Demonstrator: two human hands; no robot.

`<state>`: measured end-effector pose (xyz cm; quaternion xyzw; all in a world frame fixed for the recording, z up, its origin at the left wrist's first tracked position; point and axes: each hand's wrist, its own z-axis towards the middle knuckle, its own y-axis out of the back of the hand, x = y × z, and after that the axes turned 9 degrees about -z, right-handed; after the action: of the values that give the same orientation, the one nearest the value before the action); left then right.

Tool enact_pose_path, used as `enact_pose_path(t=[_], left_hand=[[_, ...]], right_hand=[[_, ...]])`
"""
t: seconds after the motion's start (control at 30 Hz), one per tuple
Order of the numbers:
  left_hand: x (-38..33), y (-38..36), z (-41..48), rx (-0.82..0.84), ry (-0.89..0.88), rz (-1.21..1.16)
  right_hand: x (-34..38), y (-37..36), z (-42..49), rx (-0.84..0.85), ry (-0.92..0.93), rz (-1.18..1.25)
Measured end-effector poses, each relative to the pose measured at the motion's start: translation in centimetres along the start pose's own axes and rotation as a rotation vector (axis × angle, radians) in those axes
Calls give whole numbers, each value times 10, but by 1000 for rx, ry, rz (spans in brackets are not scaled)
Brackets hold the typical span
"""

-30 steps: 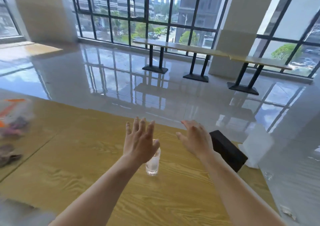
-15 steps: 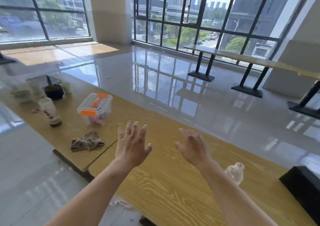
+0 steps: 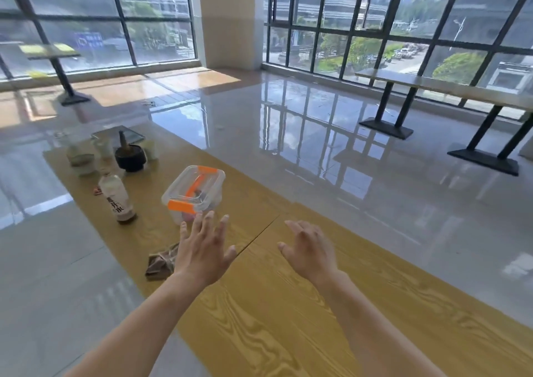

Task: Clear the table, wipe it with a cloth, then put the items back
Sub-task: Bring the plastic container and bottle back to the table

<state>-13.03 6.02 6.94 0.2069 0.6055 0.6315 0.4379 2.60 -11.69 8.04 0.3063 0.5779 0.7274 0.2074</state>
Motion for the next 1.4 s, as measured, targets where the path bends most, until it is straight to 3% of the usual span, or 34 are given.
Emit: enact_pose_path(t=[0.4,0.87,1.1,1.4], left_hand=[[94,-27,117,89,61,42],[220,-57,270,261,-84,26],[245,-69,304,348,109,-282],[247,-76,311,356,112,-429]], right_hand=[[40,-68,124,121,-17,105],[156,-145,238,271,-324,248],[189,-173,270,407,-492,361],[199,-184,286,307,-633,462]])
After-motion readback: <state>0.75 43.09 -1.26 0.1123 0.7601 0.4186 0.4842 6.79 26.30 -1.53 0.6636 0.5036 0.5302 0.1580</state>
